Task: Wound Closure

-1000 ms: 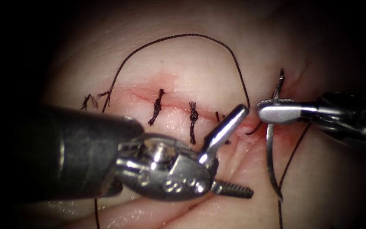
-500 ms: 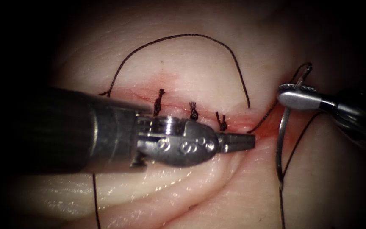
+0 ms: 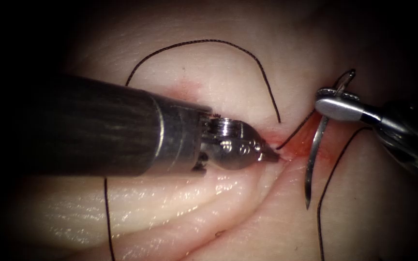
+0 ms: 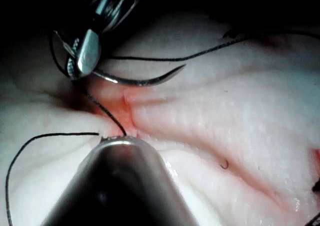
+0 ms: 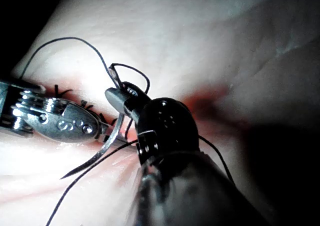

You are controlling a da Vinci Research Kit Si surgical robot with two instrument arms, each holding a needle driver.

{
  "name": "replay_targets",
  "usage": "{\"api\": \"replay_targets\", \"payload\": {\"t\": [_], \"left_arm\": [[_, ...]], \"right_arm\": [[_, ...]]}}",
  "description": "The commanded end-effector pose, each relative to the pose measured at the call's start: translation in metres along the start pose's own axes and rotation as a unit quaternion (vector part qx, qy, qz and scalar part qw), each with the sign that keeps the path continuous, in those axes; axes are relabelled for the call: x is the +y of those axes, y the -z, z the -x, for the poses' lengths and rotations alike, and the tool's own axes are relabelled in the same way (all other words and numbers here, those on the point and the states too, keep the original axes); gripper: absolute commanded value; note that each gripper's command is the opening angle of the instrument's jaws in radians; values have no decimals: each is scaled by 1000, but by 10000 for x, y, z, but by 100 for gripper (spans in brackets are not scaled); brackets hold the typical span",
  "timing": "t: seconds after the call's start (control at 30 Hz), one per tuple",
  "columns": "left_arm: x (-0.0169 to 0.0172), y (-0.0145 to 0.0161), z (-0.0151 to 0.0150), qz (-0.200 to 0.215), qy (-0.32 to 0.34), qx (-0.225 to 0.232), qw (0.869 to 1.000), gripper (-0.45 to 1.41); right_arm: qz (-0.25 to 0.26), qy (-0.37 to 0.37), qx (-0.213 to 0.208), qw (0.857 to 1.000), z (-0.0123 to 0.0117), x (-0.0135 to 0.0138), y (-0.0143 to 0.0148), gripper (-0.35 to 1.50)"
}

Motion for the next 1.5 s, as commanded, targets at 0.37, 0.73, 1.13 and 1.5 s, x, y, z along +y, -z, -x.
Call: {"api": "replay_targets", "payload": {"t": [0.37,0.73,1.13,1.5], "left_arm": [[-10,-35,27,38,-6,-69,997,-45],[1,-36,28,105,1,-73,992,-5],[13,-29,16,122,10,-57,991,29],[11,-17,8,124,13,-39,991,24]], "right_arm": [[-6,129,2,992,10,-4,-22,-35],[-13,204,26,979,-1,7,-33,-35],[-14,339,48,939,26,25,-45,-35],[-12,431,42,901,66,26,-49,-35]]}}
